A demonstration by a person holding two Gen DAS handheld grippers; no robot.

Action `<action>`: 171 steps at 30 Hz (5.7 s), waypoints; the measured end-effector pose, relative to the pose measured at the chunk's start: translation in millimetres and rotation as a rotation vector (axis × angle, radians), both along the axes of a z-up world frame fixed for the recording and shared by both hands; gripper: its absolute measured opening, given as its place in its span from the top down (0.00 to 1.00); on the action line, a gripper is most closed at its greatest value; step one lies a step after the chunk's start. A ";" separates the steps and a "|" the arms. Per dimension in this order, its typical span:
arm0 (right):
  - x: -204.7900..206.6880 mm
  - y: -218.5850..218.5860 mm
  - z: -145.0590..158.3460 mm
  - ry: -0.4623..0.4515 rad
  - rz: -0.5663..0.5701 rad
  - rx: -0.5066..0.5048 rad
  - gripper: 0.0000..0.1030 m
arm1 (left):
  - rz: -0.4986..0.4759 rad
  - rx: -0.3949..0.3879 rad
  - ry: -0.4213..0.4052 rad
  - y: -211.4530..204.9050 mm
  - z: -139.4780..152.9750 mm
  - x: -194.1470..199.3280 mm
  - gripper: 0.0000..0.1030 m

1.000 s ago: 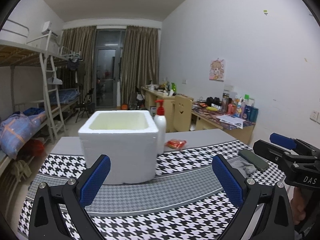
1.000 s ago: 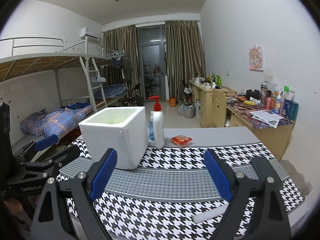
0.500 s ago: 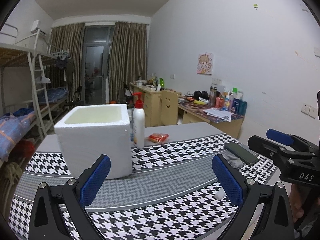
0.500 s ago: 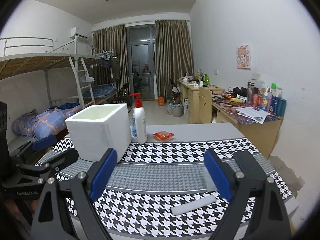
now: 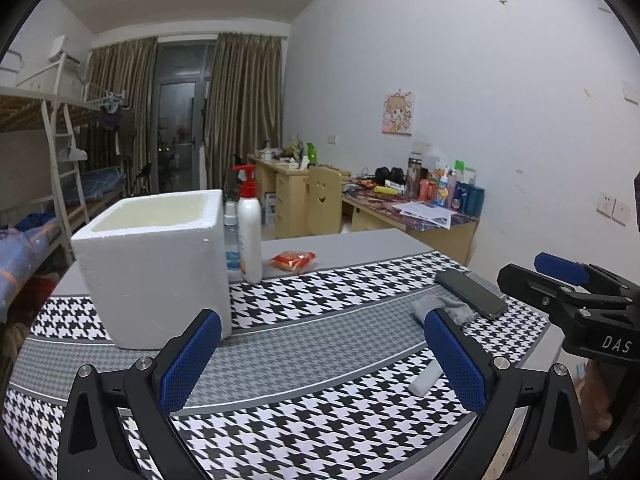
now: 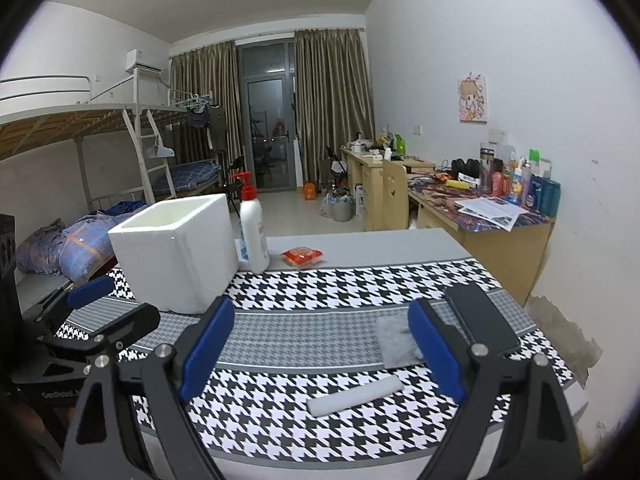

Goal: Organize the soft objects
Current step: 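Move both tools toward the grey sock and the white foam roll, then close the left gripper on the white foam roll and lift it, then grasp the grey sock with the right gripper and lift it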

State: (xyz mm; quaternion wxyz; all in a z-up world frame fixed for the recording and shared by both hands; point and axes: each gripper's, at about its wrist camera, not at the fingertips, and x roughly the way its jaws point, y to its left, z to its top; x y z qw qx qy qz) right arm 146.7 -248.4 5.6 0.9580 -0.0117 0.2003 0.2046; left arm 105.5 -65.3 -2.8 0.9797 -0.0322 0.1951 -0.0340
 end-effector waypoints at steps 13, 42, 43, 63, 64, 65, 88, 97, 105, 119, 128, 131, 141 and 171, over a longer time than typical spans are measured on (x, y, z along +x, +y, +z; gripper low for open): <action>10.8 -22.5 -7.1 0.032 -0.037 -0.001 0.11 | -0.066 0.018 0.044 -29.9 -10.9 16.3 0.01; 51.6 -43.8 -34.4 0.130 -0.075 -0.006 0.11 | -0.239 0.058 0.204 -74.2 -46.8 60.9 0.01; 52.9 -44.1 -34.7 0.131 -0.077 -0.007 0.11 | -0.246 0.059 0.210 -76.1 -48.3 62.3 0.01; 74.9 -58.1 -51.3 0.175 -0.083 -0.019 0.11 | -0.311 0.089 0.320 -100.8 -75.1 92.4 0.01; 75.9 -59.0 -51.8 0.178 -0.085 -0.017 0.11 | -0.313 0.089 0.322 -101.4 -76.5 93.1 0.01; 77.0 -59.7 -52.8 0.183 -0.085 -0.014 0.11 | -0.314 0.091 0.327 -102.1 -78.1 94.6 0.02; 100.2 -63.5 -76.2 0.266 -0.092 -0.025 0.11 | -0.379 0.116 0.458 -120.6 -109.7 120.2 0.50; 104.6 -64.0 -79.6 0.282 -0.085 -0.023 0.11 | -0.411 0.168 0.469 -129.2 -113.4 117.5 0.57; 109.9 -62.9 -83.2 0.297 -0.081 -0.022 0.11 | -0.424 0.190 0.450 -128.8 -111.4 113.4 0.82; 124.0 -49.2 -86.9 0.311 -0.047 -0.044 0.11 | -0.370 0.100 0.382 -98.1 -88.3 107.0 0.84; 133.1 -41.8 -91.0 0.337 -0.039 -0.062 0.11 | -0.317 0.074 0.367 -79.8 -83.0 106.0 0.84; 136.1 -38.7 -94.2 0.348 -0.035 -0.071 0.11 | -0.302 0.068 0.364 -76.1 -82.6 107.6 0.84; 142.7 -32.6 -105.3 0.403 -0.032 -0.093 0.29 | -0.282 0.054 0.365 -66.8 -82.1 108.0 0.84; 127.6 -27.0 -86.4 0.354 -0.051 -0.093 0.79 | -0.218 0.039 0.326 -46.7 -68.4 93.8 0.83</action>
